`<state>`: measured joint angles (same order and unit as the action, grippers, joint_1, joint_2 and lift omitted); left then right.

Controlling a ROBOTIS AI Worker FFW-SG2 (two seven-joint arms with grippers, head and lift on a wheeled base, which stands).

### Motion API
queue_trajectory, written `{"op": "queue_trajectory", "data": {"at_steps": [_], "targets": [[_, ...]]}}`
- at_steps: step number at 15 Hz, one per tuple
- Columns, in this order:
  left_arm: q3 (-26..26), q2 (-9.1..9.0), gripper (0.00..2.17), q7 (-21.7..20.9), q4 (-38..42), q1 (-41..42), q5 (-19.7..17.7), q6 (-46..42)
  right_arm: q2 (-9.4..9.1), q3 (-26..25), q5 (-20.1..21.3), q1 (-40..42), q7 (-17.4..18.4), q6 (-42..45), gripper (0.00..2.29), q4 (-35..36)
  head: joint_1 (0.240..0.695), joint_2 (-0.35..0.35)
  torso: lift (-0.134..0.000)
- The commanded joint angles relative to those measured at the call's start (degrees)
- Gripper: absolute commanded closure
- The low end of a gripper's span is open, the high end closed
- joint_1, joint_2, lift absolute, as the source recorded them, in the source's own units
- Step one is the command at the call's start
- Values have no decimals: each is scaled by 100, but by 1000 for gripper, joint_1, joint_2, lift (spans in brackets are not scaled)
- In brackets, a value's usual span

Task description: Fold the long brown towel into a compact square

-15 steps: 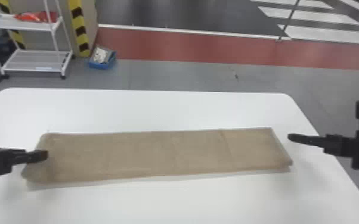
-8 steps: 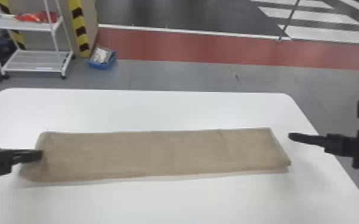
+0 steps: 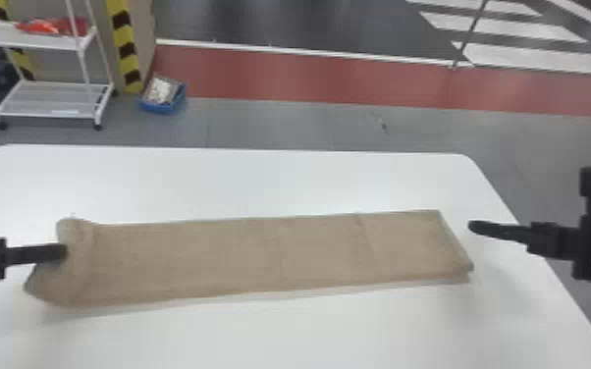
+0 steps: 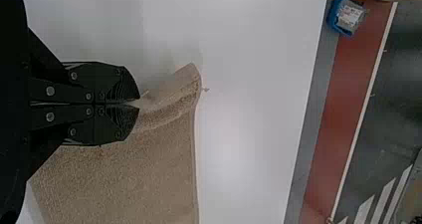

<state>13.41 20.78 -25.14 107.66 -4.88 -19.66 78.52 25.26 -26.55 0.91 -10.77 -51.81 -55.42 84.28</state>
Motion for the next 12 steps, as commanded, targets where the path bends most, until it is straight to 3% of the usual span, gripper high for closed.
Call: {"op": "queue_trajectory", "data": {"at_steps": [1,4,6,7,10,12], "targets": [[241,-13,1426,0,71,-118,-689,354,-30,0,-3,22,-4,-62,252,80,695,-188,-124],[400,-48,1423,149,141,-224,-1743,600,-92,18,5,40,-40,-115,252,123,695,-207,-124],[277,-83,1423,580,194,-400,-2543,652,-101,62,14,31,-22,-97,252,123,695,-232,-124],[136,-153,1423,826,194,-523,-2728,652,-118,79,14,31,-22,-97,252,123,695,-243,-124],[-470,-786,1423,1424,185,-751,-2710,635,-171,53,-3,93,-40,-27,252,132,695,-290,-124],[-1033,-1269,1423,1740,115,-778,-2534,72,-171,-9,-223,189,-66,96,252,194,695,-331,-124]]}}
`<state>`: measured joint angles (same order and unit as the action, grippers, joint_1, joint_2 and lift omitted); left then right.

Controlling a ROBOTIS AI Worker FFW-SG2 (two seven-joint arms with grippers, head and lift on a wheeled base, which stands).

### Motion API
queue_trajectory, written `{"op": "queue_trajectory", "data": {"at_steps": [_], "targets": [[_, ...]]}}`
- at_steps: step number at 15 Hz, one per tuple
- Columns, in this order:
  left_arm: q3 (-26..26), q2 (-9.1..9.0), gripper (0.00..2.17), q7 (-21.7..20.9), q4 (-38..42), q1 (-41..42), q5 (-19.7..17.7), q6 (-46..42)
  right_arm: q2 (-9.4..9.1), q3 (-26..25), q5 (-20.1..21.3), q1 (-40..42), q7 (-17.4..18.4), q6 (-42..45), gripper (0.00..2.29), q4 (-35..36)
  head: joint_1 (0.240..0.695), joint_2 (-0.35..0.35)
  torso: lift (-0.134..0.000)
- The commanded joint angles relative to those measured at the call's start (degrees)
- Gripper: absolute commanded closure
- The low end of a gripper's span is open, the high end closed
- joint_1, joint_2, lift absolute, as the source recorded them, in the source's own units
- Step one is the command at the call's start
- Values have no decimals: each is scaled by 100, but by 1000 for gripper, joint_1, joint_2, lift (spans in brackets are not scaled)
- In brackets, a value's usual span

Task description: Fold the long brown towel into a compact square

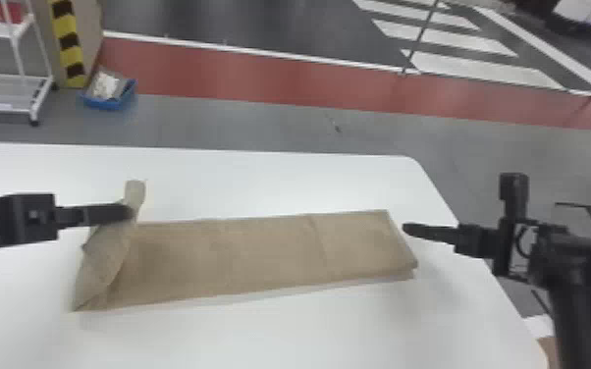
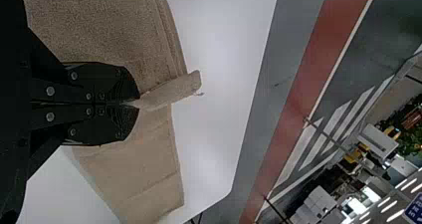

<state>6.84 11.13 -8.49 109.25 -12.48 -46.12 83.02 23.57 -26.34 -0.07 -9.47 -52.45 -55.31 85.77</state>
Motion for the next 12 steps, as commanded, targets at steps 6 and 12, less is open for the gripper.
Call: {"op": "queue_trajectory", "data": {"at_steps": [6,12], "targets": [[-1888,-1060,1423,699,-668,-53,780,-1889,95,-477,-177,147,-187,666,252,-175,695,-350,-124],[-2529,-1128,1420,893,-1099,0,1026,-2364,139,-706,-212,209,-257,1017,252,-386,695,-350,-124]]}}
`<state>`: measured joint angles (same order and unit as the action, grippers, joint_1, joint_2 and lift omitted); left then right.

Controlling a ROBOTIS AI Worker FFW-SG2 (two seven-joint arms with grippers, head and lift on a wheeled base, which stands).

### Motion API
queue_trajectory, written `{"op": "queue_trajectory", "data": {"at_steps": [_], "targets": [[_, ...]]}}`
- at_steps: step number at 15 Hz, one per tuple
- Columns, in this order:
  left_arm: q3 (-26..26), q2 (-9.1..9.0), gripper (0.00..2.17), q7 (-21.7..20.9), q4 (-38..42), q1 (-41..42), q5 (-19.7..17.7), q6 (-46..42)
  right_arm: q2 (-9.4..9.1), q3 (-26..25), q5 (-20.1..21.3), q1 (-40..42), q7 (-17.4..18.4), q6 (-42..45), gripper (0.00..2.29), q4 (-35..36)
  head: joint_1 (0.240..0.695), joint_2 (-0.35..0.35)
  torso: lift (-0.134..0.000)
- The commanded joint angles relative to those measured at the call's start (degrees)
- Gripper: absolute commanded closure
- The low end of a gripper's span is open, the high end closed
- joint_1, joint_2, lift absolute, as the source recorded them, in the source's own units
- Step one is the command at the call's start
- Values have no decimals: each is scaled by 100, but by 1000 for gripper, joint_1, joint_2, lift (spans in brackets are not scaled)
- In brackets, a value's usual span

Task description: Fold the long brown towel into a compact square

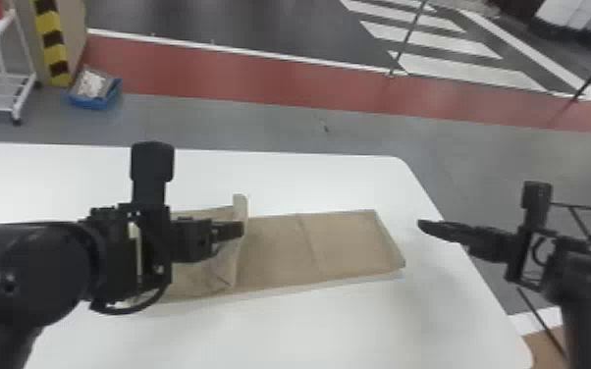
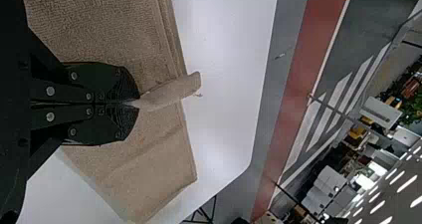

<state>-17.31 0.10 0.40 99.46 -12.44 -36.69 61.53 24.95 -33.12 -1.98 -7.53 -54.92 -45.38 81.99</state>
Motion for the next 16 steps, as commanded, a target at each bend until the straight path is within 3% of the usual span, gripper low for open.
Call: {"op": "queue_trajectory", "data": {"at_steps": [1,4,5,6,7,11,12,14,16], "targets": [[-106,-25,1423,13,-182,-12,83,-285,2,-28,-21,15,-19,24,252,-7,695,-350,-124],[-106,-25,1399,92,-182,-4,31,-408,2,-28,-21,15,-19,24,252,-7,695,-350,-124],[-132,-25,819,118,-182,-4,31,-408,-7,-28,-30,15,-19,-46,252,2,695,-350,-124],[-150,-25,76,83,-199,-4,31,-408,-42,-37,-83,15,-19,-186,248,37,695,-350,-124],[-194,-25,-1,-31,-208,-4,31,-426,-78,-45,-206,15,-1,-433,218,98,695,-350,-124],[-326,-25,36,-225,-270,-21,57,-549,-315,51,-215,50,139,-890,90,582,695,-350,-124],[-273,-25,36,-233,-234,-4,75,-549,-429,69,-232,129,218,-1188,97,880,695,-350,-124],[-44,17,36,-357,-15,207,259,-549,-895,130,-215,234,412,-1821,134,1707,695,-350,-124],[193,544,36,-357,240,392,496,-549,-1150,438,-188,234,737,-2630,221,2252,695,-350,-124]]}}
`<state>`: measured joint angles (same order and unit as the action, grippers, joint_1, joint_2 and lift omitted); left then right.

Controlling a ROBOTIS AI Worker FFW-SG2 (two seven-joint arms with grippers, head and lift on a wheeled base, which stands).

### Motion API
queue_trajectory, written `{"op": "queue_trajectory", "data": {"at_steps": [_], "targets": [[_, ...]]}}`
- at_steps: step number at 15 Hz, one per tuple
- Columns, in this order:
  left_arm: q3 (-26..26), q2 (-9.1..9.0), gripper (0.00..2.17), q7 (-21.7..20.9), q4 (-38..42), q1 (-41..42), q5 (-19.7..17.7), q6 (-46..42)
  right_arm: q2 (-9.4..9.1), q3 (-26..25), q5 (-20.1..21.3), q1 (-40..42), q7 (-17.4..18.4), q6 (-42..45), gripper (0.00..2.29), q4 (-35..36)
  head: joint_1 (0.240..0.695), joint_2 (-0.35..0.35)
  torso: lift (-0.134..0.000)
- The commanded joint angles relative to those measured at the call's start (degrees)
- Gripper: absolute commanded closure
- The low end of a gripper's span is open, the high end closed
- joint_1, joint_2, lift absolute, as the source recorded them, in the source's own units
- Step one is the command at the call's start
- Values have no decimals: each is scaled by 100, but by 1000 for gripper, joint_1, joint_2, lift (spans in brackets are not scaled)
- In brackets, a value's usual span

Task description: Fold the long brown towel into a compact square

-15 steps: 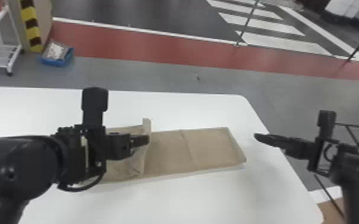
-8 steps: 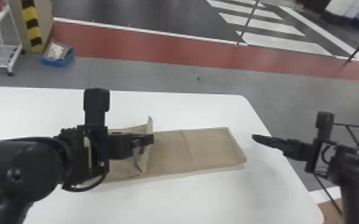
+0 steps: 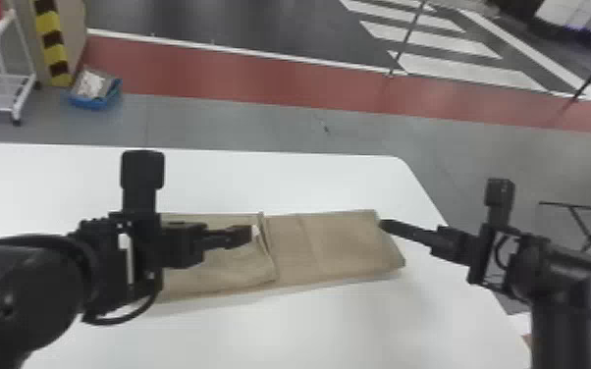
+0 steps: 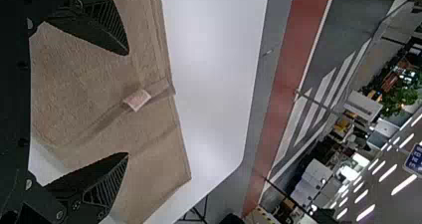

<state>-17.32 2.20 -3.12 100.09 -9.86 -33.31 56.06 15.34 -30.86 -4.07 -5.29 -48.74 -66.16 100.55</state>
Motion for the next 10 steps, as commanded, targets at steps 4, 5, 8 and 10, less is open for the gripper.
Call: {"op": "queue_trajectory", "data": {"at_steps": [4,5,8,10], "targets": [[713,1415,36,-198,327,696,659,-1057,-514,1275,-59,-51,936,-1079,340,597,695,-350,-124],[976,1450,29,-338,327,846,694,-1216,-620,1512,-77,-86,1068,-1044,340,588,695,-261,-124],[1556,1608,26,-664,406,1162,800,-1743,-831,2101,-68,-236,1411,-903,340,509,695,-117,-124],[1723,1740,29,-681,450,1303,800,-2059,-848,2400,-77,-411,1578,-851,340,254,695,-44,-124]]}}
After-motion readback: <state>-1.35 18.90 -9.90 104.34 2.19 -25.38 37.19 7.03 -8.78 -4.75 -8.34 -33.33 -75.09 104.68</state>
